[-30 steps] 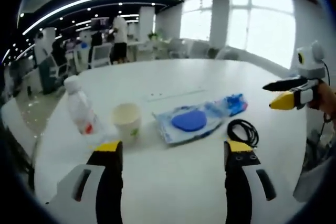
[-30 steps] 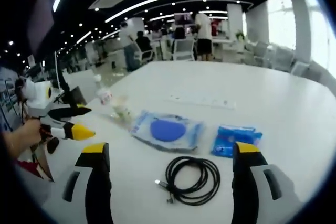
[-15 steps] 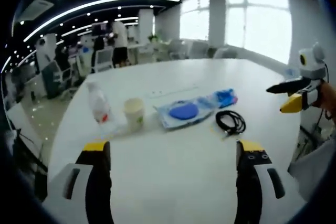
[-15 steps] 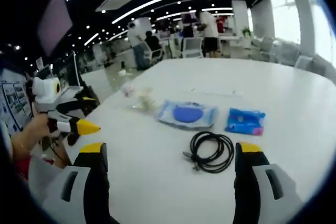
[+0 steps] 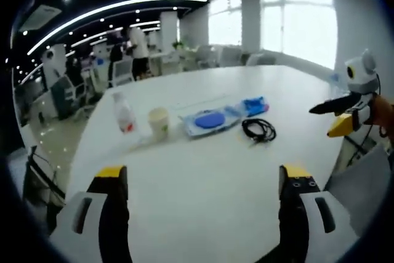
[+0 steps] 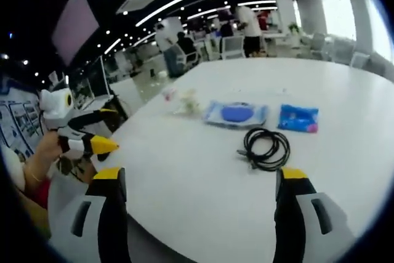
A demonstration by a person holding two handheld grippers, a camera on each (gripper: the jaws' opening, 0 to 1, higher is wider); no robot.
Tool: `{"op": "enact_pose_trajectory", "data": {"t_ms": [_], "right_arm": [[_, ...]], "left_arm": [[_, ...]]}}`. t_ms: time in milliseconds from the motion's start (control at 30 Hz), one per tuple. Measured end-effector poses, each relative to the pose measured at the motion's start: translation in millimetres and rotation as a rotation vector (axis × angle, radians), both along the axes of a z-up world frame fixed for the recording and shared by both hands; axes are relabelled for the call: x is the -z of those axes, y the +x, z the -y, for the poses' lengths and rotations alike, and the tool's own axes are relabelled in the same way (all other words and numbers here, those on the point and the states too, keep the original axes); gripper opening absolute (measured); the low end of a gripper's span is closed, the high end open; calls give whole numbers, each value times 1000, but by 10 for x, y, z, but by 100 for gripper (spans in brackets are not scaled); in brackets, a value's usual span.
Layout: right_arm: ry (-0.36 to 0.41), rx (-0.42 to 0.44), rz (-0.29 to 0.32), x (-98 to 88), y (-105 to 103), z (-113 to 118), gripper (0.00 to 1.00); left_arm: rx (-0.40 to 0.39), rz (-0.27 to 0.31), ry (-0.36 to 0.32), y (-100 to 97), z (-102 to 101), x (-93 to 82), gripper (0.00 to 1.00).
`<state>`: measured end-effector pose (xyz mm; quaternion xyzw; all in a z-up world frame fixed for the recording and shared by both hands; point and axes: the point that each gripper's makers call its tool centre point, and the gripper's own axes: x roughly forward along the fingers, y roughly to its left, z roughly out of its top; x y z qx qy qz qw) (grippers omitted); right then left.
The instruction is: Arrange the tabletop items into an orderly group along one side of the table until the central work area is clear of visible clutter.
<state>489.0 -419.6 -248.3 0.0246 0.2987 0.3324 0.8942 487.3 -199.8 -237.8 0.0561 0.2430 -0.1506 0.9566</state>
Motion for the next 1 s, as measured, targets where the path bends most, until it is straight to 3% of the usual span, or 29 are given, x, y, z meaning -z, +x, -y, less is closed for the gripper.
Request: {"op": "enact_pose_trajectory", "data": {"t_ms": [300,700,1000], "right_arm": [[-9,-12,33,-26,-158,-3,99],[-7,-18,76,-92,-136,42,100],[-19,-2,84,-85,-121,109,100]], "left_arm": [[15,14,13,-91,70,-20,99],[14,12,70,-86,55,44,99],[22,2,74,-107,67,72,99]]}}
